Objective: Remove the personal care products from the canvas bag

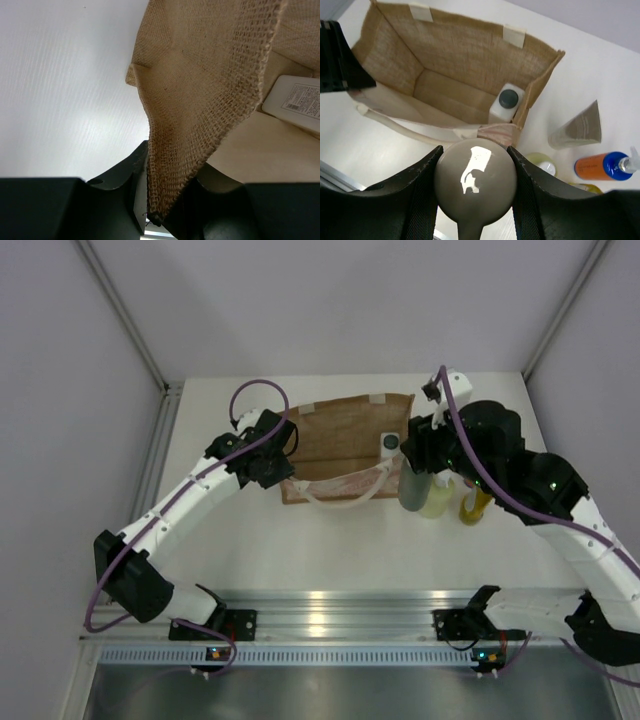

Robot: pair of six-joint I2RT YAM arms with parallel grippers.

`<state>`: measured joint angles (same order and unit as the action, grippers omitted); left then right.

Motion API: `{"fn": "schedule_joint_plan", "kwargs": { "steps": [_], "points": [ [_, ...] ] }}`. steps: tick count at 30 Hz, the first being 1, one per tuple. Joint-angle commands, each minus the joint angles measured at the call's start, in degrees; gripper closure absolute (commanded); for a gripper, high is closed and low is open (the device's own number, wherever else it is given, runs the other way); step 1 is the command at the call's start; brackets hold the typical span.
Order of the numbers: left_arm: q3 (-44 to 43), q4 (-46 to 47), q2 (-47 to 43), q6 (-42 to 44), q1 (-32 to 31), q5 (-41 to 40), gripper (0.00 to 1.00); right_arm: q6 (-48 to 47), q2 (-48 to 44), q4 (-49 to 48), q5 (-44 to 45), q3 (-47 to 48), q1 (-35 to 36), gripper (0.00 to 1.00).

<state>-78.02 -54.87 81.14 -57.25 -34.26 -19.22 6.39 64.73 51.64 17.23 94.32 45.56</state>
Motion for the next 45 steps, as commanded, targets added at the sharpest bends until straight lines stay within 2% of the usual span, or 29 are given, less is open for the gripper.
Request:
{"fn": "schedule_joint_plan", "kwargs": {
  "steps": [1, 5, 10, 21, 32, 34, 35, 37, 38, 40, 45],
  "points": [
    [-1.4, -0.8, -0.4, 0.3, 0.2, 0.0, 0.67, 1.3, -5.5, -14.3, 2.2, -4.4, -0.6, 1.0],
    [-1.6, -0.7, -0.2, 0.6, 0.2, 0.1, 0.67, 1.1, -9.7, -17.4, 1.8, -11.2, -0.6, 1.0],
    [-2.0, -0.8, 0.3, 0.9, 0.2, 0.3, 0.67, 0.6, -16.9, -26.0, -1.0, -26.1, -0.6, 1.0],
    [-2.6, -0.7, 1.6, 1.3, 0.2, 1.1, 0.67, 0.6, -23.4, -37.9, -4.8, -47.4, -0.6, 1.0],
    [-2.5, -0.8, 1.0, 1.8, 0.2, 1.4, 0.68, 5.7, -22.8, -38.2, -6.3, -53.8, -0.6, 1.0],
    [-2.3, -0.8, 1.0, 1.9, 0.2, 1.6, 0.68, 6.3, -23.1, -37.3, -5.4, -53.6, -0.6, 0.73],
    [-2.2, -0.8, 0.9, 1.8, 0.2, 1.6, 0.68, 6.9, -23.2, -36.4, -5.0, -53.0, -0.6, 0.54],
    [-2.1, -0.8, 0.7, 2.0, 0.2, 1.6, 0.69, 6.7, -23.2, -35.2, -5.0, -51.9, -0.6, 0.47],
    [-1.9, -0.7, 0.7, 2.0, 0.2, 1.7, 0.68, 6.2, -23.1, -34.4, -5.0, -50.0, -0.6, 0.41],
    [-2.0, -0.6, 0.7, 2.1, 0.2, 2.2, 0.68, 5.3, -22.5, -31.6, -4.7, -47.5, -0.6, 0.36],
    [-2.1, -0.6, 0.7, 1.7, 0.2, 4.0, 0.69, 4.2, -19.3, -27.9, -3.3, -36.0, -0.6, 0.3]
  ]
}}
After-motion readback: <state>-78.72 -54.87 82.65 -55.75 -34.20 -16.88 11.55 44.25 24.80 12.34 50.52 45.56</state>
